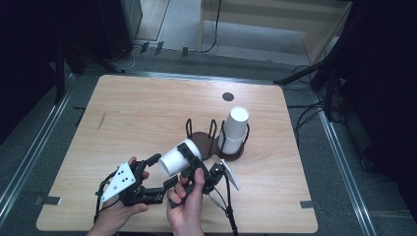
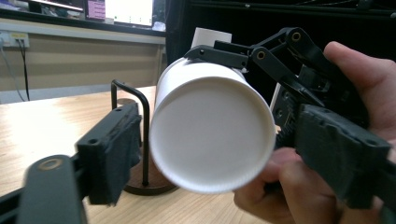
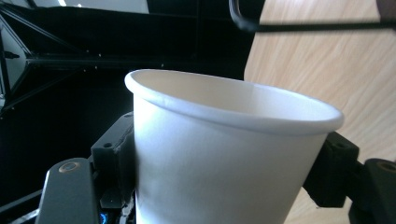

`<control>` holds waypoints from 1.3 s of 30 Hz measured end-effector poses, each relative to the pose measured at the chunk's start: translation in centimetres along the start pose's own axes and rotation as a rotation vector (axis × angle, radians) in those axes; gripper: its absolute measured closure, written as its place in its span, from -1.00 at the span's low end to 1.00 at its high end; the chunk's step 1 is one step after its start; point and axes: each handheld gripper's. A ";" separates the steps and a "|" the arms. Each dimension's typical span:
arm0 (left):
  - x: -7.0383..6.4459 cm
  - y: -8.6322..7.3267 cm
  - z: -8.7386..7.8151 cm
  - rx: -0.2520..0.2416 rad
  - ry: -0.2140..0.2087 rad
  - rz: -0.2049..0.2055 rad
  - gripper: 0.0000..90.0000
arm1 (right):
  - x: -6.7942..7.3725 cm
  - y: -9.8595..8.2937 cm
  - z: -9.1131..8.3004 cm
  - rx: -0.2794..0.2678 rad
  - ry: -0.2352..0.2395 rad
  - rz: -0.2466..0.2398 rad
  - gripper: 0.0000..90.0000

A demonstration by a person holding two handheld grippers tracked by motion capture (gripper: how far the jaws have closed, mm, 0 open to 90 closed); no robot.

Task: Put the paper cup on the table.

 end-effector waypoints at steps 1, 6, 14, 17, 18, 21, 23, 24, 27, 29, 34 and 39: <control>0.0 0.0 -0.1 0.015 -0.001 -0.006 -0.70 | 0.0 0.2 -0.2 -0.015 -0.006 -0.016 -0.44; 0.5 -0.3 -0.4 0.036 0.030 -0.022 -0.77 | -0.1 0.9 -0.8 -0.055 -0.033 -0.067 -0.42; 2.5 -0.6 -1.2 0.098 0.101 -0.091 -0.85 | 0.0 1.2 -1.8 -0.079 -0.104 -0.214 -0.42; 3.4 -0.9 -1.6 0.130 0.113 -0.104 -0.96 | 0.1 1.2 -2.1 -0.092 -0.130 -0.286 -0.42; 3.7 -0.9 -1.8 0.140 0.112 -0.108 -0.98 | 0.1 1.2 -2.2 -0.099 -0.140 -0.314 -0.42; 4.2 -1.1 -2.1 0.153 0.132 -0.121 -1.00 | 0.2 1.4 -2.5 -0.110 -0.178 -0.397 -0.42; 4.5 -1.3 -2.2 0.160 0.149 -0.123 -1.00 | 0.2 1.4 -2.7 -0.111 -0.200 -0.443 -0.42; 4.7 -1.3 -2.4 0.165 0.155 -0.129 -1.00 | 0.2 1.4 -2.7 -0.112 -0.209 -0.461 -0.42; 5.2 -1.5 -2.6 0.172 0.172 -0.134 -1.00 | 0.2 1.5 -3.0 -0.116 -0.241 -0.515 -0.42; 5.7 -1.7 -2.8 0.178 0.186 -0.149 -1.00 | 0.3 1.5 -3.2 -0.119 -0.260 -0.556 -0.42; 6.9 -2.3 -3.4 0.195 0.196 -0.181 -1.00 | 0.3 1.4 -3.7 -0.116 -0.295 -0.646 -0.42; 8.1 -2.9 -4.0 0.218 0.214 -0.205 -1.00 | 0.4 1.0 -4.1 -0.080 -0.330 -0.770 -0.42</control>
Point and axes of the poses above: each handheld gripper's, and its own axes: z roughly forward along the jaws, y roughly out of its top, x roughly to its left, and after that the axes turned 14 degrees about x, right-handed
